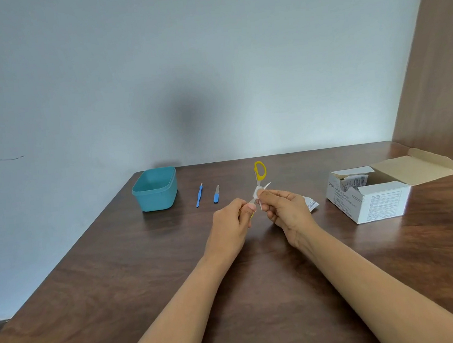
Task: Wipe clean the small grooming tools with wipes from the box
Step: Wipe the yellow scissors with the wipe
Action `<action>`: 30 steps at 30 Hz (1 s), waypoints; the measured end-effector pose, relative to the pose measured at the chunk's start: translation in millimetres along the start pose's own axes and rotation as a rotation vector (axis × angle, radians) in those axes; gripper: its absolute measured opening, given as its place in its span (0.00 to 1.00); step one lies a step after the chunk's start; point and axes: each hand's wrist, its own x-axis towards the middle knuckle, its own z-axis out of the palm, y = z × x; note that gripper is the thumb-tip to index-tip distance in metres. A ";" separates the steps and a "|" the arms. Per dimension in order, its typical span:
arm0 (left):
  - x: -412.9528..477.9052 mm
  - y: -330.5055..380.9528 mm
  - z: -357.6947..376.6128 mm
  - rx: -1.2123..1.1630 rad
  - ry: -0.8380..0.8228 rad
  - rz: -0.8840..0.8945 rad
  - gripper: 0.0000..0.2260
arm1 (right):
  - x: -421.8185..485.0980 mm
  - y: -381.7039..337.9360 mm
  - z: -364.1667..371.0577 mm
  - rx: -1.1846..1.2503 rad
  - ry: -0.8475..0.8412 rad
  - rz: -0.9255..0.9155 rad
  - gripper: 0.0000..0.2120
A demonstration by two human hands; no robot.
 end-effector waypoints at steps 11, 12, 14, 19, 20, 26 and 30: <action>-0.8 -2.9 1.7 0.044 -0.046 0.032 0.16 | 3.3 -3.0 -6.3 0.115 -0.015 0.042 0.05; -0.7 -3.6 1.4 0.040 -0.035 0.028 0.16 | 2.4 -2.0 -5.5 0.075 -0.045 0.043 0.06; 0.1 -5.2 0.9 0.036 -0.024 0.024 0.16 | 1.8 -1.4 -4.4 0.042 -0.082 0.050 0.06; 0.5 -3.9 1.4 0.039 -0.066 0.028 0.16 | 3.8 -1.8 -5.7 0.096 -0.039 0.045 0.07; 0.2 -2.9 1.2 0.041 -0.072 0.027 0.16 | 3.7 -1.9 -5.5 0.110 -0.023 0.037 0.07; -1.9 -1.6 1.6 0.042 -0.058 0.033 0.16 | 3.3 -1.3 -5.5 0.114 -0.016 0.007 0.07; -1.2 -2.5 -1.0 -0.004 0.005 0.010 0.15 | -0.4 1.5 -2.3 -0.037 -0.102 -0.006 0.06</action>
